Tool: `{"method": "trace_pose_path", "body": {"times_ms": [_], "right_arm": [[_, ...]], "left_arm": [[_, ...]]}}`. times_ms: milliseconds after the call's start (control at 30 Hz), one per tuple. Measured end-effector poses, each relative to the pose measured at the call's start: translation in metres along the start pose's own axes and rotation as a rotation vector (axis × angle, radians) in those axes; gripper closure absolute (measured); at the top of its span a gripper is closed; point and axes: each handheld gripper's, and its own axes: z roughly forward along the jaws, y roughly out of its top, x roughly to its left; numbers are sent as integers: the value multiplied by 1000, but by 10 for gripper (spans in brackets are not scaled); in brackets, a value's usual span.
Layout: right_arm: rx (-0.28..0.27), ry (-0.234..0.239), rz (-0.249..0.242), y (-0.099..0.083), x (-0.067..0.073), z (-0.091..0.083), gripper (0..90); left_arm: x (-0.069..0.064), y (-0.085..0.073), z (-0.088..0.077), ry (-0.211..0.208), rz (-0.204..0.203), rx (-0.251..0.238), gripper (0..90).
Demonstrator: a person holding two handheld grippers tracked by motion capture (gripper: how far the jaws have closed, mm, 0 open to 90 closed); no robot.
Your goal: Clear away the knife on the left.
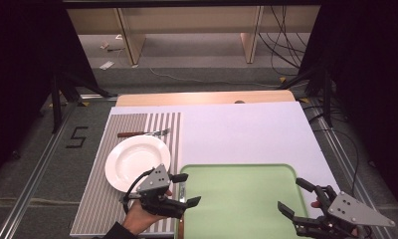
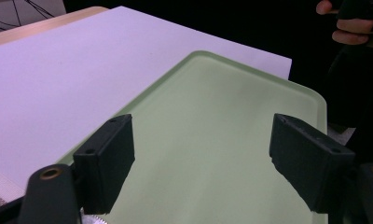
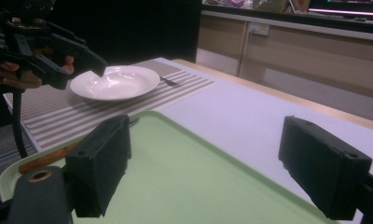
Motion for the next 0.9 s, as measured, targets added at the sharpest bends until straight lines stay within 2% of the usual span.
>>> {"method": "trace_pose_path", "body": {"times_ms": [233, 400, 500, 900], "right_arm": [[-1, 0, 0, 0, 0, 0, 179], [-2, -1, 3, 0, 0, 0, 179], [-5, -3, -1, 1, 0, -2, 179], [-8, -10, 5, 1, -2, -3, 179]], "left_arm": [[0, -9, -10, 38, 2, -9, 213], [-2, -13, -17, 52, -13, -45, 213], [-4, -14, -20, 59, -12, -38, 201], [-6, -14, -23, 52, -1, -46, 201]]}}
